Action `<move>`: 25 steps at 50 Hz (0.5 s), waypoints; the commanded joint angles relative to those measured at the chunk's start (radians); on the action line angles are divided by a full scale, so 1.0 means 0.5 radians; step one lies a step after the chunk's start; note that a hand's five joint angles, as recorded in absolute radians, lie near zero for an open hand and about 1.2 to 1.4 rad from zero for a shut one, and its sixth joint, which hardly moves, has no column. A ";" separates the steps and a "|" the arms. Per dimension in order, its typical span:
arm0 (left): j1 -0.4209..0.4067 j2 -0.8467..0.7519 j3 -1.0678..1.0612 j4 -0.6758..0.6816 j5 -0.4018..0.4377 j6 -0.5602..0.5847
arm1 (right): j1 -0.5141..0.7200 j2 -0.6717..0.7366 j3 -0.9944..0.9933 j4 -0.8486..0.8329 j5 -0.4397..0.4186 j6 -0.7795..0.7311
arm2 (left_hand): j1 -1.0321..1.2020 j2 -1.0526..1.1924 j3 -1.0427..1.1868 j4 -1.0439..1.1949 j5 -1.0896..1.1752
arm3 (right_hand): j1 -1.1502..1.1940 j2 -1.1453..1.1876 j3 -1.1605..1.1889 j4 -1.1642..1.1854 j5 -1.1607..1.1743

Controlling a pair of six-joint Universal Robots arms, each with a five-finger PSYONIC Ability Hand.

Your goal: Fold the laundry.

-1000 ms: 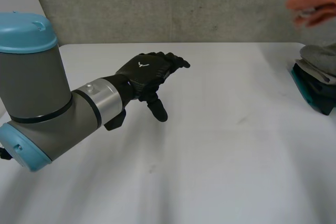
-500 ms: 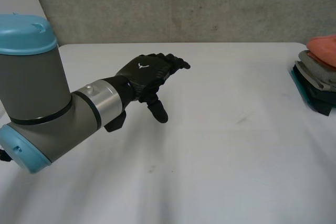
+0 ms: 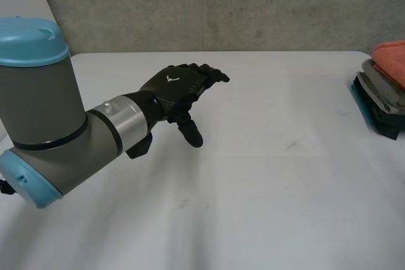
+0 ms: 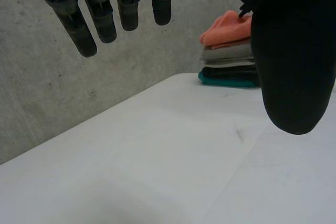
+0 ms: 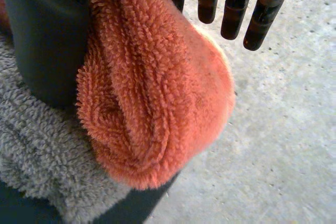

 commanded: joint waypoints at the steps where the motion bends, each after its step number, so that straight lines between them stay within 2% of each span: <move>1: 0.001 0.003 -0.004 0.000 -0.001 0.000 | -0.217 -0.071 -0.003 0.021 0.120 -0.115 | 0.025 0.001 -0.011 0.004 -0.031 | -0.064 -0.097 -0.078 -0.125 -0.226; 3: 0.001 0.006 -0.004 0.000 -0.001 0.000 | -0.288 -0.062 -0.024 0.021 0.187 -0.216 | 0.025 0.001 -0.011 0.004 -0.031 | -0.064 -0.097 -0.078 -0.125 -0.226; 7: -0.005 0.025 -0.007 0.000 -0.001 0.000 | -0.401 -0.049 -0.141 0.018 0.528 -0.553 | 0.025 0.001 -0.011 0.004 -0.031 | -0.064 -0.097 -0.078 -0.125 -0.226; 8: -0.006 0.034 -0.007 0.000 -0.001 0.000 | -0.399 -0.058 -0.180 0.006 0.677 -0.682 | 0.019 -0.005 -0.017 -0.002 -0.037 | -0.064 -0.097 -0.078 -0.125 -0.226; 12: -0.006 0.071 -0.010 0.000 0.002 0.000 | -0.377 -0.080 -0.221 -0.067 0.951 -0.793 | 0.019 -0.005 -0.017 -0.002 -0.037 | -0.064 -0.097 -0.078 -0.125 -0.226; 15: -0.009 0.086 -0.013 0.000 0.002 -0.004 | -0.325 -0.165 -0.196 -0.144 1.086 -0.720 | 0.019 -0.005 -0.017 -0.002 -0.037 | -0.064 -0.097 -0.078 -0.125 -0.226; 19: -0.012 0.132 -0.019 0.003 0.020 -0.004 | -0.111 -0.576 0.003 -0.246 1.249 -0.368 | 0.014 -0.011 -0.023 -0.008 -0.043 | -0.064 -0.097 -0.078 -0.125 -0.226; 25: -0.009 0.227 -0.044 0.027 0.081 -0.052 | 0.169 -0.975 0.310 -0.234 1.249 0.175 | 0.008 -0.017 -0.029 -0.014 -0.049 | -0.064 -0.097 -0.078 -0.125 -0.226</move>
